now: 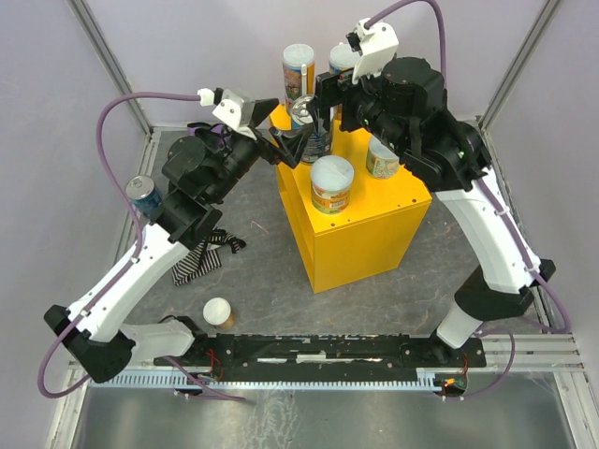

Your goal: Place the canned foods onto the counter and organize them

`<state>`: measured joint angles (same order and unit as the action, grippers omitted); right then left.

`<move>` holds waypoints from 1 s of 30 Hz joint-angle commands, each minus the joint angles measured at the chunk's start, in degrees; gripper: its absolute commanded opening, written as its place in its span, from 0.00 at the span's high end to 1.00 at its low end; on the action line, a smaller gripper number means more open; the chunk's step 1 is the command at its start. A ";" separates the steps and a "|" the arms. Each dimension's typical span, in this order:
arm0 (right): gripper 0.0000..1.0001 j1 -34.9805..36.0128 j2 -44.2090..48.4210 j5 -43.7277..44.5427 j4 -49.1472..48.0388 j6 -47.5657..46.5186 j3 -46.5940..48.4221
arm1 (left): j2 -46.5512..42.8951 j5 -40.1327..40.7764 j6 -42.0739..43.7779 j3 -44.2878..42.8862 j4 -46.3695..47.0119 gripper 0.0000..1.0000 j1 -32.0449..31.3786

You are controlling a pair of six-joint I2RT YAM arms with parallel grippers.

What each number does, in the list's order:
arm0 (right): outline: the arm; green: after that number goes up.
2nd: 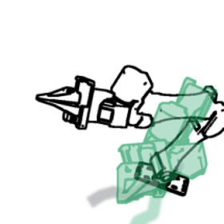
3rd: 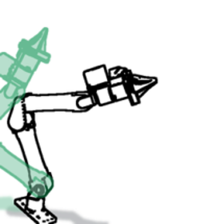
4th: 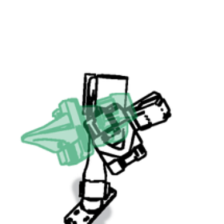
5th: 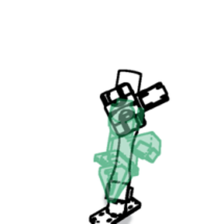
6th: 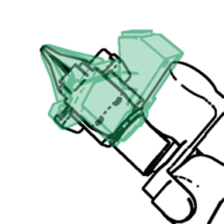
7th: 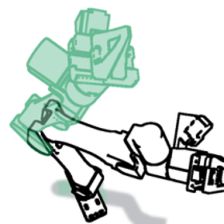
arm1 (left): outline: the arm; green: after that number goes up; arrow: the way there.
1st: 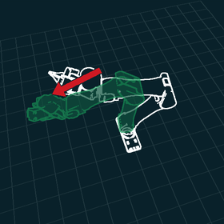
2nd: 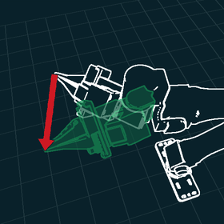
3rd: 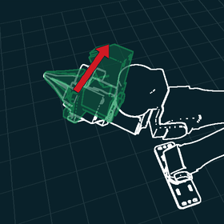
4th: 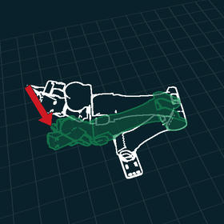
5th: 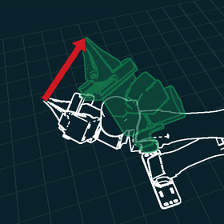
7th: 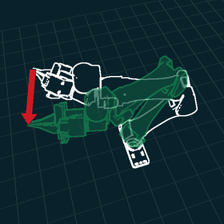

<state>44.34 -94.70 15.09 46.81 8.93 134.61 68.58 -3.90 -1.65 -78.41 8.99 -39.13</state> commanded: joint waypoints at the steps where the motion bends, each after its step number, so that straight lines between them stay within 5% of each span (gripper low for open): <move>1: 0.01 -0.30 -2.76 -2.16 2.22 0.10 5.71 | -4.01 3.80 2.38 -1.69 0.66 0.02 -0.30; 6: 0.01 -0.32 -5.77 -3.21 3.31 -0.17 8.48 | -8.26 14.64 2.35 1.83 2.89 0.07 -0.24; 18: 0.01 -0.32 -9.57 -5.58 3.69 -0.94 10.37 | -13.66 61.65 7.43 10.65 9.12 0.03 -0.03; 30: 0.01 -0.30 -3.93 -6.56 -4.47 -0.31 3.09 | -14.79 69.08 -0.20 11.48 1.05 0.02 7.25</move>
<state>43.90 -102.48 9.89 48.27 8.75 139.11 54.70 61.28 2.00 -65.21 12.88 -34.02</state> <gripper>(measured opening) 0.994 0.976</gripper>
